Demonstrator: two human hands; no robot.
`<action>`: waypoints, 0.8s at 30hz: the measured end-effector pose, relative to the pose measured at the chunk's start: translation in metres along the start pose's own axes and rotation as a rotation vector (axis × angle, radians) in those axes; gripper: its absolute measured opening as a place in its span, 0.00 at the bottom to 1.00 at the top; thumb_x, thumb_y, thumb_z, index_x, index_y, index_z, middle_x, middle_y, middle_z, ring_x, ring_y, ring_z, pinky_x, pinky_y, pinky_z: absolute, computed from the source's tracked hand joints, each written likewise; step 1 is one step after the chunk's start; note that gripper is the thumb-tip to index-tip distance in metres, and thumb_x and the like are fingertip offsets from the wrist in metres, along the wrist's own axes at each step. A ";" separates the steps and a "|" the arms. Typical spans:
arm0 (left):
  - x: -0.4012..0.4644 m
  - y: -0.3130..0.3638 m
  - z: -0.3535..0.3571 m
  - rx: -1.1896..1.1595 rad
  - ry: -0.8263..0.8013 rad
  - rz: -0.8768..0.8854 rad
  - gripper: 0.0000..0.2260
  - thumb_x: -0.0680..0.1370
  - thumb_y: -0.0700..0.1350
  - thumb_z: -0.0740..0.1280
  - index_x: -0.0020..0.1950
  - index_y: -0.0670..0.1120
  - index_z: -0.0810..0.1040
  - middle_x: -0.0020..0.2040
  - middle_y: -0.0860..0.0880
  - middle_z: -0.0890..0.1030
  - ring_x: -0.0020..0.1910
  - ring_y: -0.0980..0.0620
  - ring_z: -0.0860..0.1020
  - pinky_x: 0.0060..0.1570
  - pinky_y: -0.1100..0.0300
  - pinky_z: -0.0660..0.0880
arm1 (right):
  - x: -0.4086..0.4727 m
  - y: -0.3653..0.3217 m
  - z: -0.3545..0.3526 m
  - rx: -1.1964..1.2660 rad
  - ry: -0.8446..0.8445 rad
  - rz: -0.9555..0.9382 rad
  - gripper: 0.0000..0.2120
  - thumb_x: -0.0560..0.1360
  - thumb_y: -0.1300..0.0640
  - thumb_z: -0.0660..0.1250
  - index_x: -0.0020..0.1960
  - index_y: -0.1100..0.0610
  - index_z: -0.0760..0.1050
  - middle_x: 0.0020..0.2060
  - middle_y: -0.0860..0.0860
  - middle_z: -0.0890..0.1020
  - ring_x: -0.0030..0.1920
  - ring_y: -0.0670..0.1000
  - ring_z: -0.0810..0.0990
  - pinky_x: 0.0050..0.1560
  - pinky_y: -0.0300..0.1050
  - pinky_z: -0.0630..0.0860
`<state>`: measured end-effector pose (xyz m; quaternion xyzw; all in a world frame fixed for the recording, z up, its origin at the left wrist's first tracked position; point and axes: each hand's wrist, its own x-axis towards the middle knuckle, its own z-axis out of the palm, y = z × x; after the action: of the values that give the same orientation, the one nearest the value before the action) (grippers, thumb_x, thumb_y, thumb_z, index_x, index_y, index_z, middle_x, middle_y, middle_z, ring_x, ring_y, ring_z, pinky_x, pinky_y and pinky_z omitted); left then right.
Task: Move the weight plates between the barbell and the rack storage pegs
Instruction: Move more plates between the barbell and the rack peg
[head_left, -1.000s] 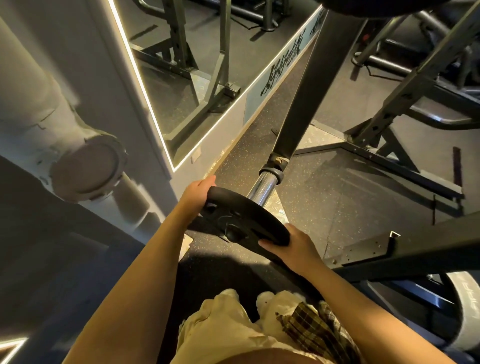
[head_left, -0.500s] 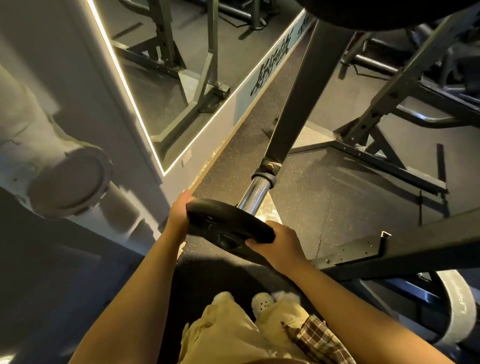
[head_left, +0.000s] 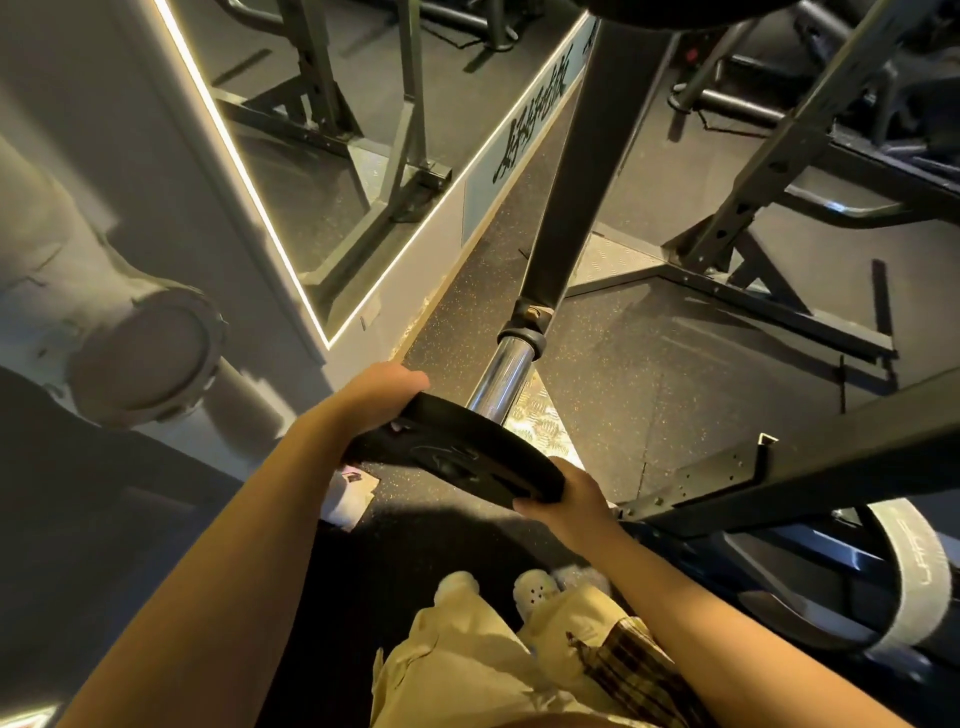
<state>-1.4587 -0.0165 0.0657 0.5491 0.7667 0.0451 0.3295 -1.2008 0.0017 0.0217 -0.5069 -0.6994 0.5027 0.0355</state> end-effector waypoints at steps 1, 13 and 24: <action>-0.001 -0.005 0.001 -0.037 -0.001 -0.007 0.07 0.79 0.39 0.60 0.42 0.46 0.73 0.41 0.49 0.75 0.40 0.55 0.71 0.43 0.69 0.67 | 0.001 -0.005 -0.002 -0.057 0.007 -0.033 0.16 0.71 0.57 0.74 0.56 0.55 0.73 0.44 0.47 0.77 0.48 0.47 0.77 0.42 0.30 0.70; -0.017 -0.010 0.020 -0.609 0.213 -0.125 0.13 0.81 0.38 0.58 0.36 0.46 0.70 0.36 0.47 0.73 0.41 0.48 0.72 0.53 0.52 0.70 | 0.001 -0.022 -0.003 -0.203 -0.020 -0.095 0.18 0.71 0.56 0.73 0.59 0.56 0.73 0.49 0.52 0.79 0.54 0.53 0.78 0.53 0.44 0.77; -0.014 0.004 0.014 -0.335 0.182 -0.047 0.08 0.78 0.40 0.65 0.39 0.44 0.73 0.37 0.46 0.74 0.40 0.49 0.74 0.48 0.57 0.73 | -0.008 0.016 0.009 0.062 -0.121 -0.008 0.20 0.68 0.58 0.76 0.58 0.57 0.73 0.50 0.51 0.79 0.54 0.52 0.76 0.55 0.46 0.73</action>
<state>-1.4449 -0.0315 0.0630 0.4620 0.7878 0.2138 0.3466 -1.1915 -0.0105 0.0094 -0.4714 -0.6863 0.5538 0.0111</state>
